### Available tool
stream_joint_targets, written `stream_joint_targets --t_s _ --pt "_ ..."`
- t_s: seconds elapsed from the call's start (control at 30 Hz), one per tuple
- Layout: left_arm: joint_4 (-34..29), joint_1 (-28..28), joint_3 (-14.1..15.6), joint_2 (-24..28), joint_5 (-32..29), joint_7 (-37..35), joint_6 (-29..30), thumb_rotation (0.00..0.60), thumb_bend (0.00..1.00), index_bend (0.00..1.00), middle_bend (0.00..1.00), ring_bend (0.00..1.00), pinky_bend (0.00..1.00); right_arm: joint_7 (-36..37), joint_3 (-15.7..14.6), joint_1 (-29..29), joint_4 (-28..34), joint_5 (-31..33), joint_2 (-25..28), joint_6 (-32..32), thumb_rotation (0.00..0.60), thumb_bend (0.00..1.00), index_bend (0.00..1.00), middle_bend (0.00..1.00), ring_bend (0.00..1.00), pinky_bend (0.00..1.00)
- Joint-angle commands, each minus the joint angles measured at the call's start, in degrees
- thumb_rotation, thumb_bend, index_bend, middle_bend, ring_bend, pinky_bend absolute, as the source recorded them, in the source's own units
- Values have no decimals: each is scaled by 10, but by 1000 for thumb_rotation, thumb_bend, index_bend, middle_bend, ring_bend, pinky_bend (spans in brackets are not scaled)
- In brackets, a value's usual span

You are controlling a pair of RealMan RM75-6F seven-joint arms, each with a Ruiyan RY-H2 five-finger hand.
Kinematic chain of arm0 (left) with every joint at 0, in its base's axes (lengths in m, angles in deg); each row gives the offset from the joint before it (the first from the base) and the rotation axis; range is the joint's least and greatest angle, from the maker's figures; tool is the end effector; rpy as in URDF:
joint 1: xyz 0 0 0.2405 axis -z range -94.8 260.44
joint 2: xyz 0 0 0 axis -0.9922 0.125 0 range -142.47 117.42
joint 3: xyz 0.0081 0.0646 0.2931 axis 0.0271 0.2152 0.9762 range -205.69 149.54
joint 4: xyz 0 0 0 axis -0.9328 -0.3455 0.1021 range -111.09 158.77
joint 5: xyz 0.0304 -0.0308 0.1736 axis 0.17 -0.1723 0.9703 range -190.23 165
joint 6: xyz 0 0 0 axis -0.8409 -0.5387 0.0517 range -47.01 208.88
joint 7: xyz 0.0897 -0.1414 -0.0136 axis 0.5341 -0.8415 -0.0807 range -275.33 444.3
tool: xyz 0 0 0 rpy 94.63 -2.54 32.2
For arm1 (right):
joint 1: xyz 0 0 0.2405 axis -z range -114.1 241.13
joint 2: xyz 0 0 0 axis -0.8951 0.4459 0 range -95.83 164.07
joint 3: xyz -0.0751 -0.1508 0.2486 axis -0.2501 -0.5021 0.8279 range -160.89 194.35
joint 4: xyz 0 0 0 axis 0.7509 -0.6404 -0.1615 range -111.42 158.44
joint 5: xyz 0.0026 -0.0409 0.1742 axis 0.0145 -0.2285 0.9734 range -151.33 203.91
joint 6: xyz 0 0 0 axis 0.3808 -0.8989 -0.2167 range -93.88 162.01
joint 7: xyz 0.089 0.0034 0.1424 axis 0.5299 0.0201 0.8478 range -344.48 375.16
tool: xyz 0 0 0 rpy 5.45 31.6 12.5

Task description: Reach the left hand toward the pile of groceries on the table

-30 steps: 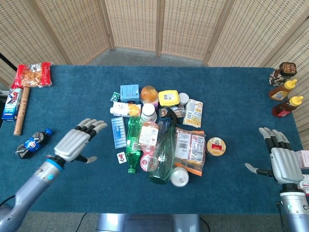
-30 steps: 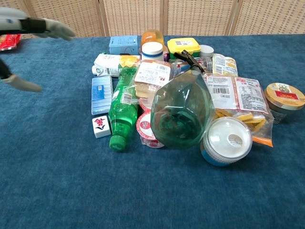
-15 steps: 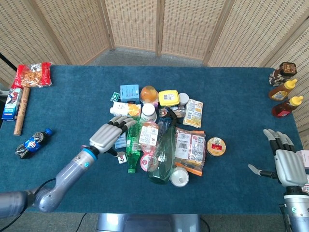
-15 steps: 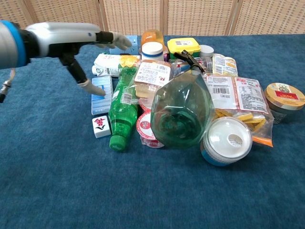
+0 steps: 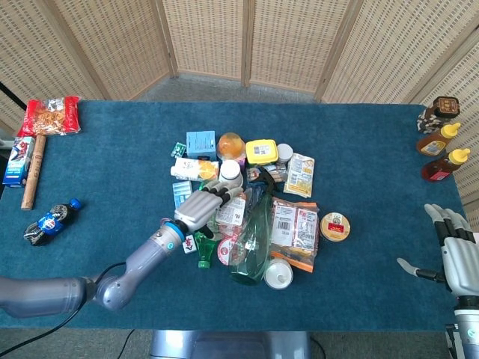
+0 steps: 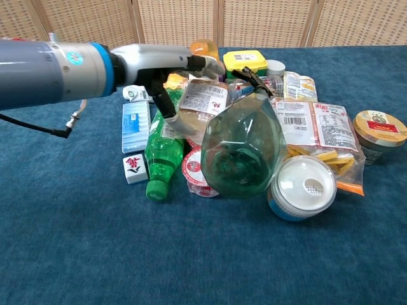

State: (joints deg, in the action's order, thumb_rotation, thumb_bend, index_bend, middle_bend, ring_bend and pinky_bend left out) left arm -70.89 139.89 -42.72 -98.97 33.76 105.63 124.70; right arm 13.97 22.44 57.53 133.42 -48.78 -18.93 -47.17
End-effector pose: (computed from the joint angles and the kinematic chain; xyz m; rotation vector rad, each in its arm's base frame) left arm -0.0688 0.3983 -0.0116 -2.0788 -1.1728 -0.9777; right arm -0.3101 -0.2137 0.2516 1.2487 -1.0602 0.8971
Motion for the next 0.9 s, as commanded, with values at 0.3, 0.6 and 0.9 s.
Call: stream_joint_targets --t_s 0.3,0.6,0.9 --pt "41 23 13 -45 -20 18 39 600 165 350 350 545 31 18 -2 11 -6 -8 3 -8 492 35 0 32 0 0" --pt "40 5 7 -36 -13 -13 68 600 168 517 542 699 229 12 2 9 -4 -8 -1 -5 494 33 0 32 0 0" --pt "-34 -52 1 34 62 -83 117 600 168 504 531 690 222 8 5 1 -7 -8 -12 8 493 34 0 33 0 0"
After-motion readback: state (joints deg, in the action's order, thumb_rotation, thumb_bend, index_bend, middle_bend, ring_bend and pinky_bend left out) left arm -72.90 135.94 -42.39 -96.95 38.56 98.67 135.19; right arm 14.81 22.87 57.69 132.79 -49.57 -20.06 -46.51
